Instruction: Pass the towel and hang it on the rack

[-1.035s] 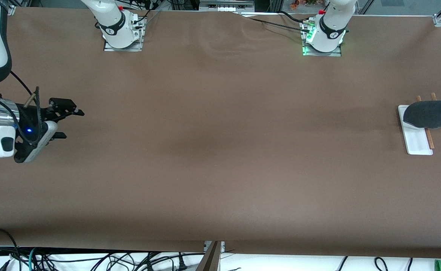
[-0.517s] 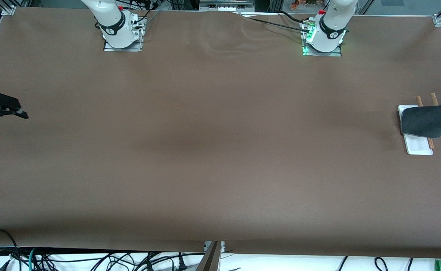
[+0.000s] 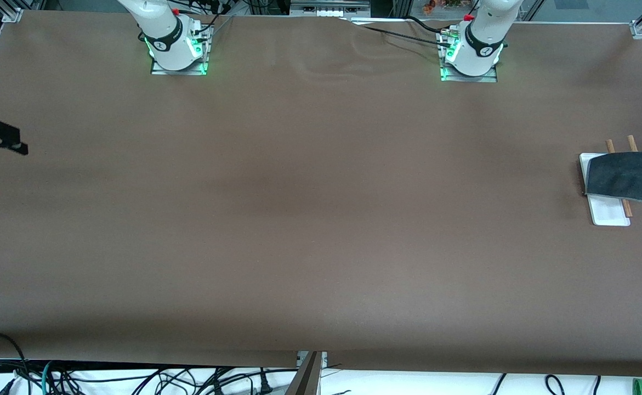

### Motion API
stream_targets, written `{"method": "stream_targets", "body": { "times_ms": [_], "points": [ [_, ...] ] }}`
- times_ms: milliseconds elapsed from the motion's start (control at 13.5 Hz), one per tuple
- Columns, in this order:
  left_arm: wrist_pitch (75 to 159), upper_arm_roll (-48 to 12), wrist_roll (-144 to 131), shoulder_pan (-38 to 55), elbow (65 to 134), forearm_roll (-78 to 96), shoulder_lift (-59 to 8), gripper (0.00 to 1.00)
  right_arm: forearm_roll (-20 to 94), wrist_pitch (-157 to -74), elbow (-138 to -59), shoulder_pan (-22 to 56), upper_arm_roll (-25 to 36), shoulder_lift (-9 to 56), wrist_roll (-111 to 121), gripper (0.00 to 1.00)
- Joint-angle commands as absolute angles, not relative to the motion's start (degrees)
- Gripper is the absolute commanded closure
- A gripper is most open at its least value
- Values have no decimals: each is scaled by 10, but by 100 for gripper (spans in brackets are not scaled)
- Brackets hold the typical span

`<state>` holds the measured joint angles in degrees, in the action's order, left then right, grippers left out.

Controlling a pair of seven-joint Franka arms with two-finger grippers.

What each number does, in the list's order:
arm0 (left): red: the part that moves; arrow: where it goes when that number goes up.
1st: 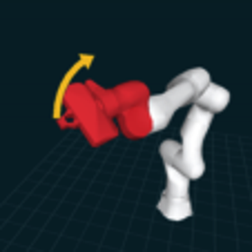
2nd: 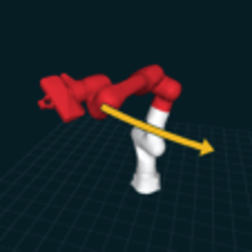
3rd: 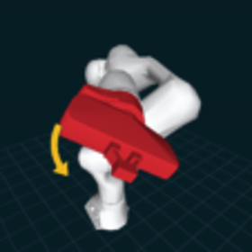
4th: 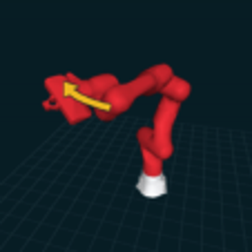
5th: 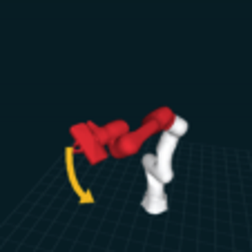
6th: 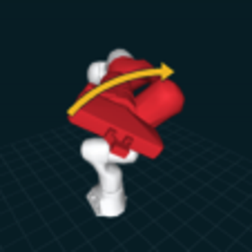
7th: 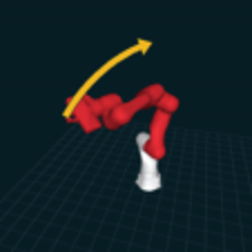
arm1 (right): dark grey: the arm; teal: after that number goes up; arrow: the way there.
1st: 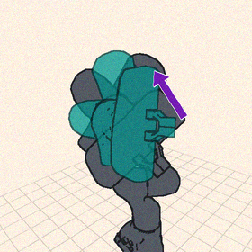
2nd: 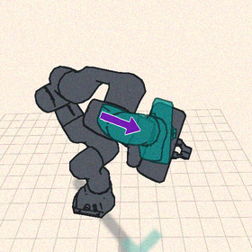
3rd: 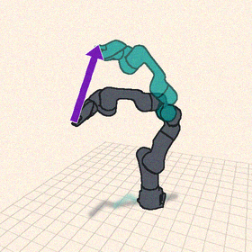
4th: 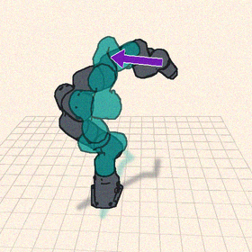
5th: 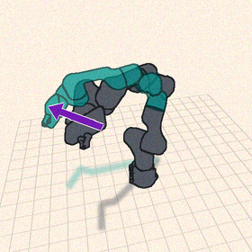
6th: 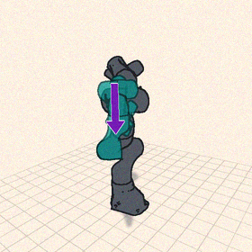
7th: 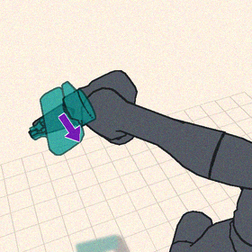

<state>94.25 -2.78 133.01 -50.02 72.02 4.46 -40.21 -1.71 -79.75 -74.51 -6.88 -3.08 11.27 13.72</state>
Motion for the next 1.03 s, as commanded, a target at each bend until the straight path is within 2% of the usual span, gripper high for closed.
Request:
{"method": "stream_targets", "body": {
  "times_ms": [0, 74, 148, 222, 739, 961],
  "points": [
    [957, -29, 1380, -506, 700, 31, -420, 100, -33, -783, -851, -69, -42, 23, 104, 0],
    [961, -29, 1380, -510, 700, 31, -425, 100, -51, -765, -850, -69, -53, 22, 103, 0],
    [975, -29, 1378, -511, 702, 32, -429, 78, -56, -752, -851, -69, -63, 18, 101, 0],
    [983, -29, 1378, -511, 701, 34, -438, 1, -55, -739, -851, -69, -69, 18, 82, 0],
    [981, -33, 1325, -514, 689, 38, -403, 0, -54, -735, -853, -70, -77, 22, 20, 0],
    [958, -39, 1241, -498, 651, 36, -398, 0, -52, -751, -859, -70, -77, 23, 11, 0]
  ]
}}
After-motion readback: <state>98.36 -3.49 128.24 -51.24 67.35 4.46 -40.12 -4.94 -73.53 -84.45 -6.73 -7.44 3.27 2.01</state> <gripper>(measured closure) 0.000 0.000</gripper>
